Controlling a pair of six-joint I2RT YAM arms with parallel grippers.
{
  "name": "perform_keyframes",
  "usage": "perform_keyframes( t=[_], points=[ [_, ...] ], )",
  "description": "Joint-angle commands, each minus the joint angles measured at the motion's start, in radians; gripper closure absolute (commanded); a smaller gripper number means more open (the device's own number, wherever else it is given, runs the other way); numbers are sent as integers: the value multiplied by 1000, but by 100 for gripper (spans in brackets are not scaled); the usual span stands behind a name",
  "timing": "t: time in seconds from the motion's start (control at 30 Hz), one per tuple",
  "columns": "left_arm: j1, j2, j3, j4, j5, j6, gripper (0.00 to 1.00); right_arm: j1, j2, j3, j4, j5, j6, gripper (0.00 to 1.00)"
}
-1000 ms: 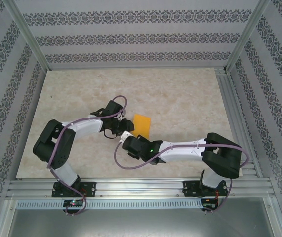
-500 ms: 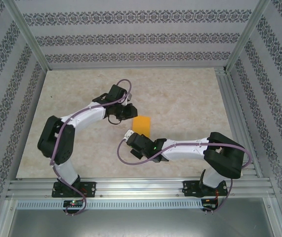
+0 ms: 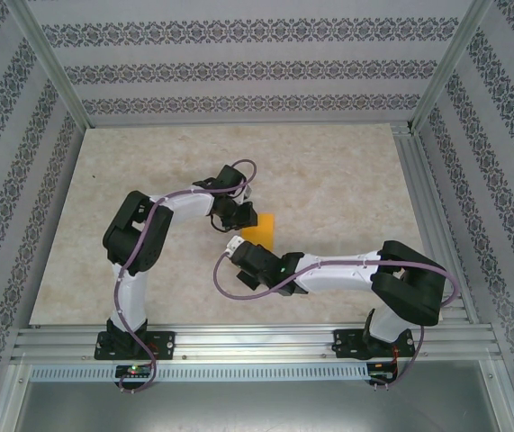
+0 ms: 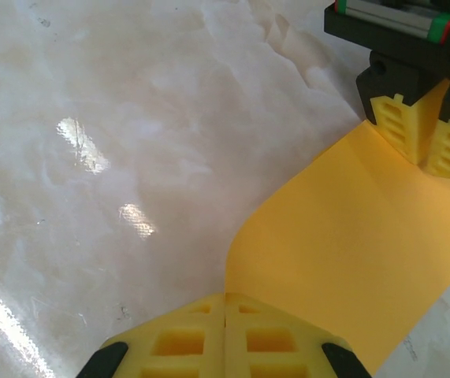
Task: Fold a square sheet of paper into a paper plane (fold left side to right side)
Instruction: Third fold the triangle at the center of the table.
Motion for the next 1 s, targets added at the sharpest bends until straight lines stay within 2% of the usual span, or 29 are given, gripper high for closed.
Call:
perform_keyframes(
  t=[0.0, 0.37, 0.67, 0.97],
  points=[
    [-16, 23, 33, 12, -6, 33, 84, -22, -20, -14, 22, -41, 39, 100],
    [-38, 84, 48, -24, -77, 47, 87, -106, -25, -13, 2, -162, 131, 100],
    [-46, 89, 54, -40, -86, 52, 87, -281, -79, -73, 58, -361, 244, 100],
    [-51, 91, 56, -43, -86, 52, 88, -403, -69, -94, 77, -485, 309, 100]
  ],
)
